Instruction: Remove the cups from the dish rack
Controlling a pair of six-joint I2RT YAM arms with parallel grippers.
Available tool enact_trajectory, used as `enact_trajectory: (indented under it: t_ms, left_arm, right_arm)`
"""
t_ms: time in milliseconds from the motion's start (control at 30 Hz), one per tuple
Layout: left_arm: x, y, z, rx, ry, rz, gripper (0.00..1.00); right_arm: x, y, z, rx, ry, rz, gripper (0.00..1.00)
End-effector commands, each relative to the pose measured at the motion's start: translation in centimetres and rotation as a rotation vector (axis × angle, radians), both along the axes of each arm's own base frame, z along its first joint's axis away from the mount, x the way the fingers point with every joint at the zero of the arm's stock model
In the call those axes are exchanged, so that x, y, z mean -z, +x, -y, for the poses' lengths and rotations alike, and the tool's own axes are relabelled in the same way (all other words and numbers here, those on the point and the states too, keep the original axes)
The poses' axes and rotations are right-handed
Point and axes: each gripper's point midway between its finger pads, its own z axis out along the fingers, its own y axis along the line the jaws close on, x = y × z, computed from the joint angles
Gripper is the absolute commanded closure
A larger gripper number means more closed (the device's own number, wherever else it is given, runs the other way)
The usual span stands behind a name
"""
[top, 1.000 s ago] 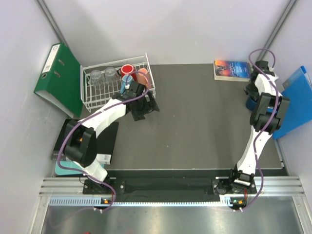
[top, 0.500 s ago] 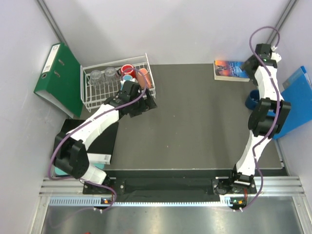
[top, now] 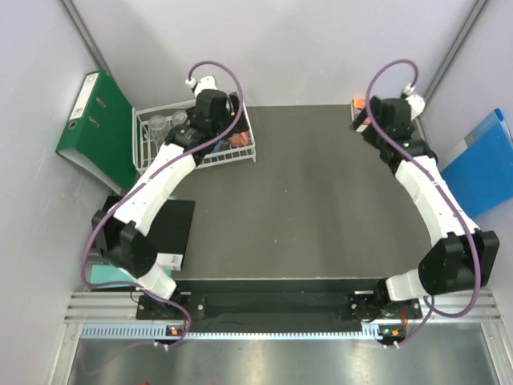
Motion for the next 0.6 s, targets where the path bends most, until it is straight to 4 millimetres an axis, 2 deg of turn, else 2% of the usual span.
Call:
enact_trajectory:
  t_ms: [0, 33, 67, 100, 133, 167, 233, 267, 333, 400, 433, 467, 567]
  left_arm:
    - [0.1, 3.6, -2.9, -0.085, 0.119, 0.014, 0.01]
    - [1.6, 4.5, -3.3, -0.099, 0.131, -0.024, 0.01]
    - [1.8, 5.2, -3.9, -0.118, 0.127, -0.033, 0.01]
    - [1.2, 6.1, -5.3, -0.155, 0.112, -0.026, 0.01]
    - [1.8, 6.9, -5.6, -0.171, 0.094, -0.034, 0.01]
    - [1.8, 7.7, -6.9, -0.201, 0.089, -0.025, 0.01]
    - [2.0, 8.6, -8.0, -0.23, 0.077, -0.016, 0.01]
    - [1.8, 9.3, -8.7, -0.248, 0.066, 0.006, 0.01]
    - [2.4, 10.2, -9.3, -0.259, 0.062, 0.006, 0.01]
    - [2.2, 11.2, -9.8, -0.264, 0.063, 0.021, 0.01]
    - [3.4, 11.7, -9.8, -0.261, 0.072, -0.001, 0.01]
    - [3.2, 12.0, -9.7, -0.258, 0.07, 0.001, 0.01]
    - [5.6, 12.1, -9.4, -0.232, 0.09, -0.056, 0.01]
  right_arm:
    - [-2.3, -2.2, -4.7, -0.163, -0.044, 0.115, 0.0]
    - [-2.0, -2.9, -6.1, -0.206, -0.059, 0.11, 0.0]
    - [-2.7, -3.7, -6.5, -0.231, -0.078, 0.126, 0.0]
    - [-2.8, -4.2, -7.0, -0.251, -0.085, 0.131, 0.0]
    - [-2.4, -4.9, -8.2, -0.294, -0.092, 0.126, 0.0]
    - [-3.2, -5.8, -8.6, -0.318, -0.101, 0.151, 0.0]
    - [-2.9, -7.1, -10.2, -0.387, -0.108, 0.16, 0.0]
    - [-3.5, -8.0, -10.6, -0.41, -0.112, 0.179, 0.0]
    - [-2.9, -9.3, -11.9, -0.463, -0.11, 0.176, 0.0]
    - [-3.2, -10.4, -12.3, -0.494, -0.096, 0.194, 0.0]
    - [-3.2, -11.1, -12.6, -0.512, -0.094, 0.198, 0.0]
    - [-3.1, -11.5, -12.7, -0.524, -0.094, 0.198, 0.0]
    - [-2.5, -12.3, -12.5, -0.532, -0.104, 0.184, 0.0]
